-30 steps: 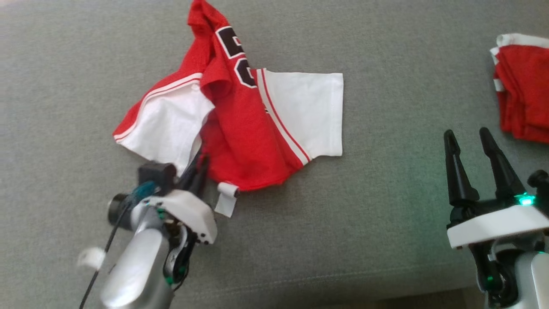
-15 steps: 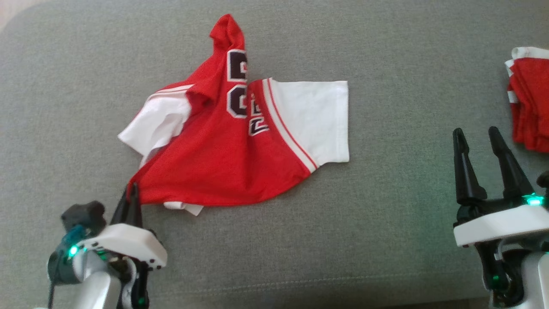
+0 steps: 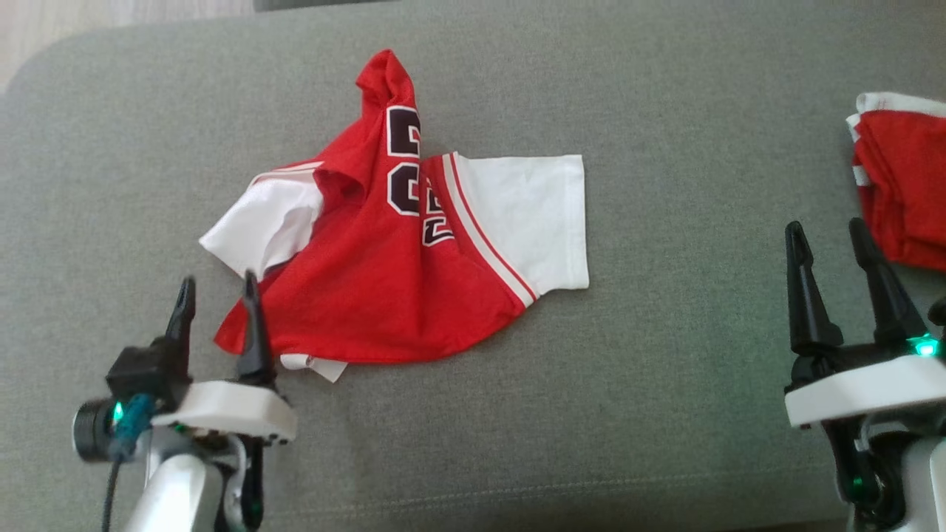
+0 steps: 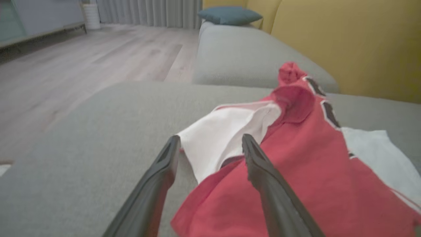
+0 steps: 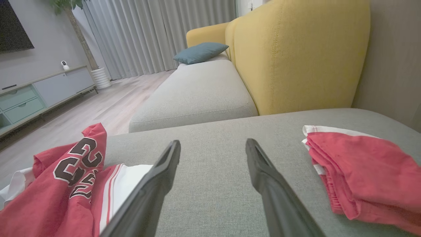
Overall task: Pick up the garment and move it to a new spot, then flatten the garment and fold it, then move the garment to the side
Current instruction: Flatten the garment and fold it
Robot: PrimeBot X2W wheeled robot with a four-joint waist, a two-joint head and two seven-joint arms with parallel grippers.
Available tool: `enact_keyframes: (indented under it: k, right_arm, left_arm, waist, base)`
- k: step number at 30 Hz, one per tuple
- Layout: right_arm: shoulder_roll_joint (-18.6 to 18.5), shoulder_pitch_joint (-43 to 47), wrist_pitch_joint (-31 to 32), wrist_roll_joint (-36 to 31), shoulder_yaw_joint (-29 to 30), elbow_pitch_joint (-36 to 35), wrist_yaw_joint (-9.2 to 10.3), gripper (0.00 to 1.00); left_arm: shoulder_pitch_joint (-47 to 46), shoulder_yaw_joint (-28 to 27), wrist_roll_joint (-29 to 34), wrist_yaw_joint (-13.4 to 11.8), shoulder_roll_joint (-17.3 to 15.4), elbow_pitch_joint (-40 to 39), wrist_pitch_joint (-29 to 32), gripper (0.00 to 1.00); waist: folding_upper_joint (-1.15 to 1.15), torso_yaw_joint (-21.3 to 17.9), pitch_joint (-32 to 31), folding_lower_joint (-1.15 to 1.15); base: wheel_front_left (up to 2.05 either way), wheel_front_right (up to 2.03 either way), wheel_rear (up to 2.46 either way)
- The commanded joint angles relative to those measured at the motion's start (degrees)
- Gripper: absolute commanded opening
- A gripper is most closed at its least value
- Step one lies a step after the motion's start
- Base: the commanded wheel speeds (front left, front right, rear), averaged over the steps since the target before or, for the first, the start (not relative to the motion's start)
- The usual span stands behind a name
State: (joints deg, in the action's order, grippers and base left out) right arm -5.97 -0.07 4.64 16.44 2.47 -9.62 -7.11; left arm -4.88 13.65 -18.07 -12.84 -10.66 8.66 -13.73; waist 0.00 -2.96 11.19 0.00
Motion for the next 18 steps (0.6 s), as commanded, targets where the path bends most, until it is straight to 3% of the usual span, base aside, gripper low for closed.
enact_keyframes:
  k: [1, 18]
  right_arm:
    - [-0.66, 0.1, 0.37, -0.4, -1.14, -2.63, -0.37, 1.0]
    - [-0.53, 3.89, 2.2, -1.42, -2.77, -4.34, -0.37, 1.0]
  left_arm:
    - [-1.74, -1.18, 1.52, -0.66, -1.16, -4.12, -0.57, 1.0]
    - [4.66, 2.29, 4.4, -3.09, -2.85, -12.45, 4.98, 1.0]
  waist:
    - [0.0, 0.17, -0.92, 0.0]
    - [0.0, -0.44, -5.94, 0.0]
  base:
    - [0.0, 0.0, 0.0]
    - [0.0, 0.0, 0.0]
